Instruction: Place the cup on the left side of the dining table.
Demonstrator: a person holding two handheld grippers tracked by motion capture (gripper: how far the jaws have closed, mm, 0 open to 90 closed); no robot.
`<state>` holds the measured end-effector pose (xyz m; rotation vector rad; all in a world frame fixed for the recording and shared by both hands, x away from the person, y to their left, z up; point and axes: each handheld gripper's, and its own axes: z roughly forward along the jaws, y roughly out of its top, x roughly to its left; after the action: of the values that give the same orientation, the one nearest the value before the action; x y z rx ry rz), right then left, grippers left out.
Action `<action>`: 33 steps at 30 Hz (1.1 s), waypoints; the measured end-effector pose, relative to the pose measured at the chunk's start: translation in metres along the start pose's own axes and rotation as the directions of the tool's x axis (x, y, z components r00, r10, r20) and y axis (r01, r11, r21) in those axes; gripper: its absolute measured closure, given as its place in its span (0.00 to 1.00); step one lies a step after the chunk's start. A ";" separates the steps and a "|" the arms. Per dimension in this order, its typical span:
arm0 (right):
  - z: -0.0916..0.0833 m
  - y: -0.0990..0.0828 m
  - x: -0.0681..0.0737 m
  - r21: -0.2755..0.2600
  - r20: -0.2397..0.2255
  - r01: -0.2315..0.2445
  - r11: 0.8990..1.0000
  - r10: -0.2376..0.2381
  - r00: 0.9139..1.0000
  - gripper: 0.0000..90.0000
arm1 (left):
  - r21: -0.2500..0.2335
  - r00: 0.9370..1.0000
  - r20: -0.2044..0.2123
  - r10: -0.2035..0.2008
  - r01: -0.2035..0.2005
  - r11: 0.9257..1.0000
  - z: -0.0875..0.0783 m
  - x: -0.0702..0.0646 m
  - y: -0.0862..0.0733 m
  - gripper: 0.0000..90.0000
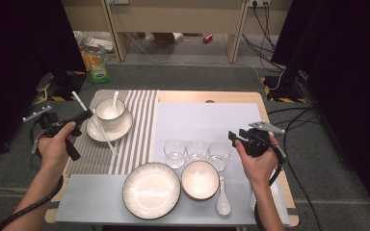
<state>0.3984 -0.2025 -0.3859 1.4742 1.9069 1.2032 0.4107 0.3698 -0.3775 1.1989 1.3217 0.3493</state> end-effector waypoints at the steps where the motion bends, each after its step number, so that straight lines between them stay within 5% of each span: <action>1: 0.000 0.000 0.000 0.000 0.002 0.000 1.000 0.000 1.000 0.59 | 0.001 1.000 0.000 -0.001 0.001 1.000 0.000 0.000 0.000 0.93; 33: -0.001 0.000 -0.003 -0.005 0.004 -0.012 1.000 0.012 1.000 0.59 | 0.057 0.997 -0.080 -0.022 0.027 0.998 -0.005 0.020 -0.003 0.93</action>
<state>0.3980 -0.2058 -0.3858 1.4867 1.8939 1.2083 0.4114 0.3860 -0.3899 1.2270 1.4221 0.3457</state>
